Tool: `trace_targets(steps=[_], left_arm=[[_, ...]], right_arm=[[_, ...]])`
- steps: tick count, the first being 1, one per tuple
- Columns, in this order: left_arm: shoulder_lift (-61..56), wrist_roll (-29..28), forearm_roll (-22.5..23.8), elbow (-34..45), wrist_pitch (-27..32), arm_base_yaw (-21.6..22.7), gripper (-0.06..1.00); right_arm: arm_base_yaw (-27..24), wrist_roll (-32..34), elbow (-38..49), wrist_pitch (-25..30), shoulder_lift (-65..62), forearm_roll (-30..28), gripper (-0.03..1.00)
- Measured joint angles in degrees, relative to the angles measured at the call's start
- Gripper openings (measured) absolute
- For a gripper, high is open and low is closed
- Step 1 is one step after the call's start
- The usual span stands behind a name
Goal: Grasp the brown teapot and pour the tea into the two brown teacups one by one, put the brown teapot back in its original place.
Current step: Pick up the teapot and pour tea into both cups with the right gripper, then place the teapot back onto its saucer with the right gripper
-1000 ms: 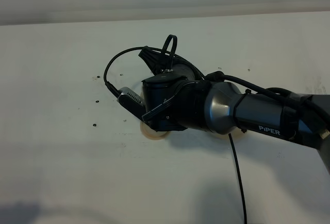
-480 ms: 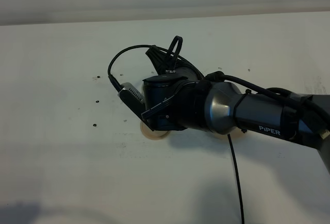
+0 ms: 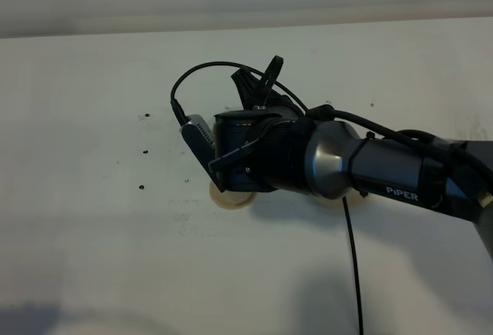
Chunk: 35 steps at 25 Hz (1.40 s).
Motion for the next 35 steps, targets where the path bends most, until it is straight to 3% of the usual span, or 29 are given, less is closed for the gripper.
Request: trace_targets(steps=[9, 15, 21, 29, 35], left_arm=[[0.0, 0.0, 0.0, 0.0, 0.0, 0.0, 0.45], [0.0, 0.0, 0.0, 0.0, 0.0, 0.0, 0.45], [0.0, 0.0, 0.0, 0.0, 0.0, 0.0, 0.45], [0.0, 0.0, 0.0, 0.0, 0.0, 0.0, 0.45], [0.0, 0.0, 0.0, 0.0, 0.0, 0.0, 0.45]], right_arm=[[0.0, 3.9, -10.2, 10.5, 0.0, 13.5, 0.12], [-1.6, 14.7, -13.5, 10.8, -1.2, 22.0, 0.12], [-6.0, 24.9, -13.4, 11.1, -4.2, 36.4, 0.12], [-6.8, 32.8, -0.6, 10.2, -9.4, 43.3, 0.12], [-6.8, 35.1, 7.1, 0.7, -10.8, 46.1, 0.12]])
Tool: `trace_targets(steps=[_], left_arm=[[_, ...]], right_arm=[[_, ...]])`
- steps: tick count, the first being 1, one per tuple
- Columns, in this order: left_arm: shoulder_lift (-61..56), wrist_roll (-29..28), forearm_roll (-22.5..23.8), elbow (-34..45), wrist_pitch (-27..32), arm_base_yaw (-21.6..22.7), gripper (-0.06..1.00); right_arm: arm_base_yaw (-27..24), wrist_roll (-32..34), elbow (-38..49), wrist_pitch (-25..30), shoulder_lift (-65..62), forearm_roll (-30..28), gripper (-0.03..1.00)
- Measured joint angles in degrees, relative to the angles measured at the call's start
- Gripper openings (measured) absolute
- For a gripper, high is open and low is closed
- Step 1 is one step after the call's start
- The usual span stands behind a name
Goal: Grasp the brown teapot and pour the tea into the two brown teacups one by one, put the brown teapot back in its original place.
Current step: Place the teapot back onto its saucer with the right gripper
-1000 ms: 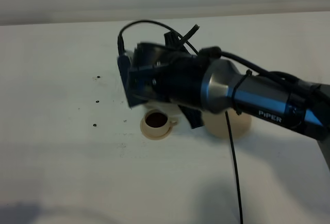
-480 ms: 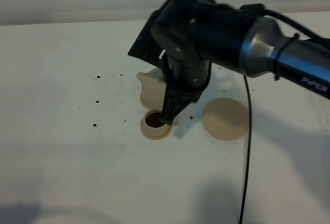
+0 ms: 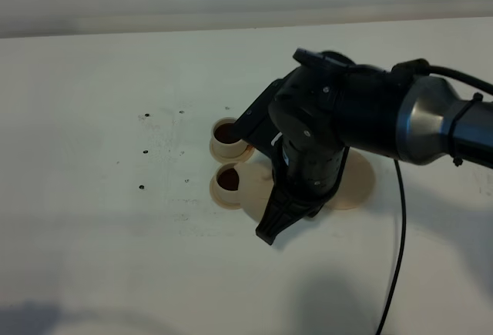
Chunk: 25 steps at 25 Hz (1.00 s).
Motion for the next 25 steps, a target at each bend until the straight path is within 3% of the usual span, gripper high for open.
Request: trace_targets(steps=[6, 9, 19, 25], left_arm=[[0.0, 0.0, 0.0, 0.0, 0.0, 0.0, 0.45], [0.0, 0.0, 0.0, 0.0, 0.0, 0.0, 0.45], [0.0, 0.0, 0.0, 0.0, 0.0, 0.0, 0.45], [0.0, 0.0, 0.0, 0.0, 0.0, 0.0, 0.45]], right_arm=[[0.0, 0.7, 4.4, -8.3, 0.5, 0.1, 0.12], [0.0, 0.7, 6.1, -9.9, 1.1, 0.3, 0.12], [-0.1, 6.1, 5.6, -4.3, -6.5, -7.4, 0.12], [-5.7, 8.0, 6.9, -4.9, -6.7, -8.3, 0.12]])
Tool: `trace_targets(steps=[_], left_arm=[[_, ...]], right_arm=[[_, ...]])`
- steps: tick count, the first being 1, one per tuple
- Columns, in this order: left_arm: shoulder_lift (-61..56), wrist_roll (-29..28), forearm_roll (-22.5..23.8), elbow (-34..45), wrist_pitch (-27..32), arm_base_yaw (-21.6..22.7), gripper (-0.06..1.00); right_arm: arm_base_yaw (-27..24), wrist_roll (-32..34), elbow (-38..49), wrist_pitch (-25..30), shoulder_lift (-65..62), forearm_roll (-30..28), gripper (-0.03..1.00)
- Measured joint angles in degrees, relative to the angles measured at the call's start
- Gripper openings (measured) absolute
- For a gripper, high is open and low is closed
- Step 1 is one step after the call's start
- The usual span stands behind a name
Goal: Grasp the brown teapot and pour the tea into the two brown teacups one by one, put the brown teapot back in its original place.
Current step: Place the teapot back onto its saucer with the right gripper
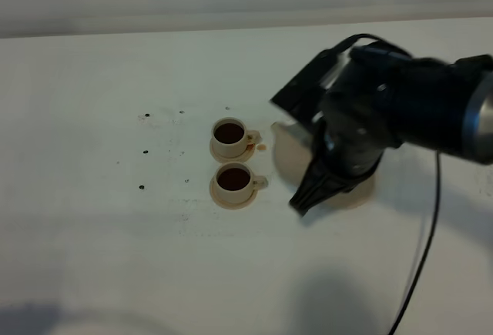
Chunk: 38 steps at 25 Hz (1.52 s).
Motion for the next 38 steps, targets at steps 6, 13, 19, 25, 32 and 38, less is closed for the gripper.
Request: trace_targets(steps=[6, 13, 19, 25, 32, 38], left_arm=[[0.0, 0.0, 0.0, 0.0, 0.0, 0.0, 0.45], [0.0, 0.0, 0.0, 0.0, 0.0, 0.0, 0.45], [0.0, 0.0, 0.0, 0.0, 0.0, 0.0, 0.45], [0.0, 0.0, 0.0, 0.0, 0.0, 0.0, 0.45], [0.0, 0.0, 0.0, 0.0, 0.0, 0.0, 0.45], [0.0, 0.0, 0.0, 0.0, 0.0, 0.0, 0.45]], right_arm=[[-7.5, 1.8, 3.7, -5.4, 0.0, 1.8, 0.12], [-8.5, 4.0, 12.2, -15.3, 0.0, 4.0, 0.12], [-8.5, 4.9, 13.3, -19.2, 2.7, 2.8, 0.12], [-8.5, 5.5, 13.5, -19.4, 4.2, 1.1, 0.12], [-8.5, 5.5, 13.5, -19.5, 4.2, 0.9, 0.12], [-8.5, 5.5, 13.5, -19.4, 4.2, 1.3, 0.16]])
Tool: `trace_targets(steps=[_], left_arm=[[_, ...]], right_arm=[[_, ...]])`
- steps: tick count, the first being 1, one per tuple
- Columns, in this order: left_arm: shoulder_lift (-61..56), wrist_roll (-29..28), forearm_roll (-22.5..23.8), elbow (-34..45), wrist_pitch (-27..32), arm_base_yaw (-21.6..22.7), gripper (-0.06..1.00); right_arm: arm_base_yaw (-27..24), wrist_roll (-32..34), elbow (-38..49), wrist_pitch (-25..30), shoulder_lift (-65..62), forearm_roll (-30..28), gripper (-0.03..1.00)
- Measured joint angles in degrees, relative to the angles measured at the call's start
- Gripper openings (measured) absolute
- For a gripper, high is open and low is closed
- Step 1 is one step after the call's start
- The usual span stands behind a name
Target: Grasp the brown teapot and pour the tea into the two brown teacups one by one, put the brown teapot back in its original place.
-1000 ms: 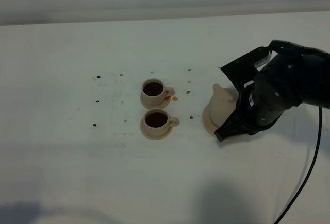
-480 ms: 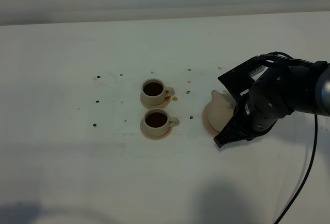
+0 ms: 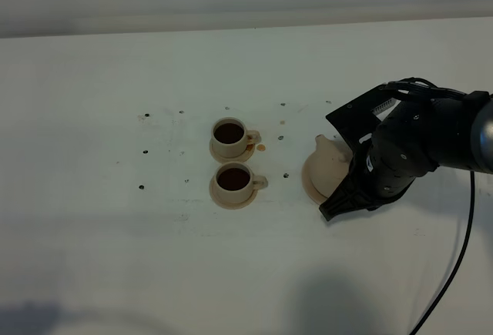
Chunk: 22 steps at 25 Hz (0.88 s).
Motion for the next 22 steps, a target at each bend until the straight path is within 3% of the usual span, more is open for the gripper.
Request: trace_targets(steps=[7, 11, 16, 19, 22], left_arm=[[0.0, 0.0, 0.0, 0.0, 0.0, 0.0, 0.45], [0.0, 0.0, 0.0, 0.0, 0.0, 0.0, 0.45], [0.0, 0.0, 0.0, 0.0, 0.0, 0.0, 0.45], [0.0, 0.0, 0.0, 0.0, 0.0, 0.0, 0.45], [0.0, 0.0, 0.0, 0.0, 0.0, 0.0, 0.45]], right_arm=[[0.1, 0.0, -0.2, 1.0, -0.6, 0.0, 0.51], [1.6, 0.0, -1.4, 8.9, -4.9, 0.1, 0.64], [4.6, -0.4, -1.3, 23.9, -15.5, 2.0, 0.65], [6.8, -1.3, 1.7, 29.6, -23.2, 4.1, 0.61], [9.4, -1.1, 7.3, 31.4, -32.0, 6.8, 0.57]])
